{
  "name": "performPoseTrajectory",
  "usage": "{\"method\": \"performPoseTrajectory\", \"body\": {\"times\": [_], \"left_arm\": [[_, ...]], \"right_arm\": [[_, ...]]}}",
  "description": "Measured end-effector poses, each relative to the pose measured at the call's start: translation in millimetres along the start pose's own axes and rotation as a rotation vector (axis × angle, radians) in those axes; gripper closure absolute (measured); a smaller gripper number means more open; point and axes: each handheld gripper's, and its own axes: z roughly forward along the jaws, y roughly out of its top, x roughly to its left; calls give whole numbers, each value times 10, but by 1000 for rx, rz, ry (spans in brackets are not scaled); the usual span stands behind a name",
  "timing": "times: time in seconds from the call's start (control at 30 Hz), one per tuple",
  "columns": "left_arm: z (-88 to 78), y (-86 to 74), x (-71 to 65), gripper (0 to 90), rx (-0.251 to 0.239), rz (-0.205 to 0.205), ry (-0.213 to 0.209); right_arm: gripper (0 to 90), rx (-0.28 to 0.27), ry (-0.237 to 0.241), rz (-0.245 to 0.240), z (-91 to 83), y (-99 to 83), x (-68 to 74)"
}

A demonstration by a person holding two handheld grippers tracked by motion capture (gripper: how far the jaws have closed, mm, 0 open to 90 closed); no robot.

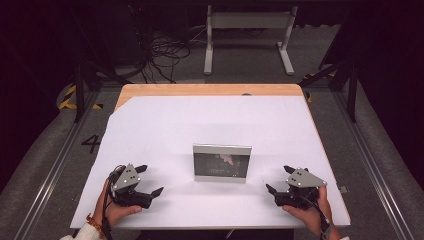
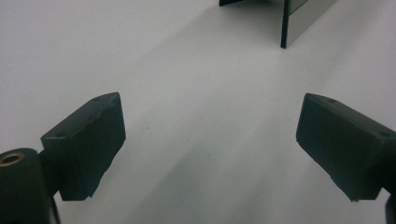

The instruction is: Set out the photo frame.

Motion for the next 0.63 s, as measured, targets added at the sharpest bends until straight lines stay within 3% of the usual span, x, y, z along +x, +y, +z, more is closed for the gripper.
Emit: {"method": "performPoseTrajectory", "body": {"times": [0.57,0.6,0.63], "left_arm": [[97,26,2,92,25,16,-8],[108,30,3,92,27,16,-16],[117,33,4,92,26,18,-16]], "right_arm": [[167,11,-3,5,-3,-33,19],[171,12,-3,5,-3,-37,17],[233,17,4,9,-7,-42,20]]}}
